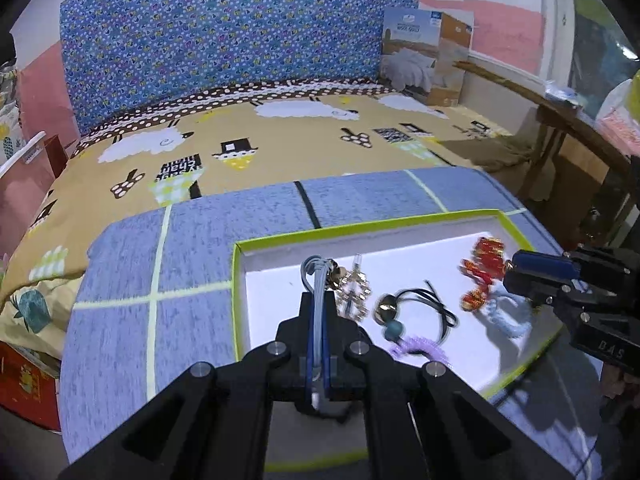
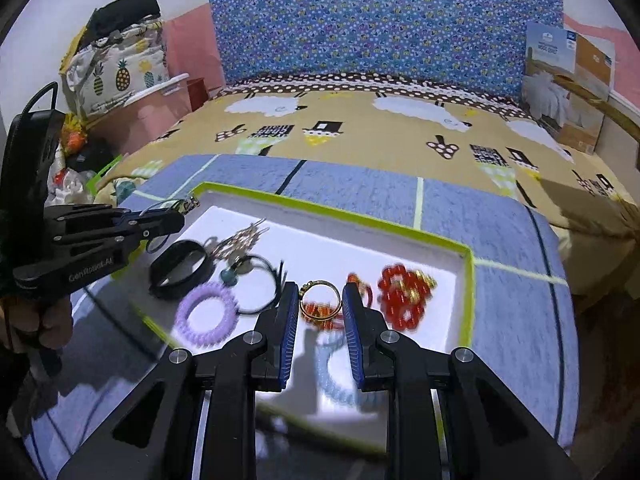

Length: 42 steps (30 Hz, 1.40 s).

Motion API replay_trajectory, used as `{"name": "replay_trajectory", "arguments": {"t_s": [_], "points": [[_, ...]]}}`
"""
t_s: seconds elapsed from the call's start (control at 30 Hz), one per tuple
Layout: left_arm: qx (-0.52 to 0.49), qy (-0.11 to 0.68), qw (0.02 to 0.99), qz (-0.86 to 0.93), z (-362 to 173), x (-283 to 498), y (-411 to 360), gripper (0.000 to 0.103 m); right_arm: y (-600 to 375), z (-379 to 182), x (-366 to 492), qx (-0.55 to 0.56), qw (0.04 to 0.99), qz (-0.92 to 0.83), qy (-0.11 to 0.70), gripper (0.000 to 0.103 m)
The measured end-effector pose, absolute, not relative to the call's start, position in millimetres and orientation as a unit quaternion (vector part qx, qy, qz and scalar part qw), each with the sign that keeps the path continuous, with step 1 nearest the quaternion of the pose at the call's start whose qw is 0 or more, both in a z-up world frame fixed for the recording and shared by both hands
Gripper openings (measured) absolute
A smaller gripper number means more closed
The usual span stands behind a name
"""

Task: Organize jewelry
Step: 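Carry the ring and cable into the green box and open both grippers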

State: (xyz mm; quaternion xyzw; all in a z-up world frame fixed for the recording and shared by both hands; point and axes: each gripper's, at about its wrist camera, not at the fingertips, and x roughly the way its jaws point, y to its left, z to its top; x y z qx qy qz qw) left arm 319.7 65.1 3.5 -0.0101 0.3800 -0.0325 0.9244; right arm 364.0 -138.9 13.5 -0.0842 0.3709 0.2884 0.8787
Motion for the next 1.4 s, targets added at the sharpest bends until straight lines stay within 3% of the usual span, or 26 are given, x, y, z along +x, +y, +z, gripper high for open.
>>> {"name": "replay_trajectory", "arguments": {"t_s": [0.7, 0.8, 0.87, 0.93, 1.07, 1.4], "points": [[0.006, 0.439, 0.898, -0.032, -24.0, 365.8, 64.6, 0.004, -101.6, -19.1, 420.1, -0.115, 0.854, 0.271, 0.430, 0.023], [0.005, 0.442, 0.896, -0.037, -23.9, 366.9, 64.1, 0.009, -99.3, -19.4, 419.7, -0.122, 0.850, 0.270, 0.435, 0.023], [0.004, 0.441, 0.897, -0.037, -23.3, 366.2, 63.5, 0.022, -97.2, -19.1, 419.0, -0.130, 0.849, 0.271, 0.435, 0.023], [0.005, 0.439, 0.898, -0.036, -22.4, 364.5, 62.7, 0.028, -98.0, -18.9, 418.8, -0.129, 0.848, 0.272, 0.436, 0.023], [-0.003, 0.437, 0.898, -0.040, -21.8, 361.3, 62.7, 0.030, -100.5, -18.9, 418.5, -0.124, 0.848, 0.274, 0.437, 0.030], [-0.033, 0.411, 0.910, -0.038, -3.3, 330.5, 69.8, 0.031, -115.4, -0.4, 389.1, -0.105, 0.863, 0.276, 0.409, 0.030]]}}
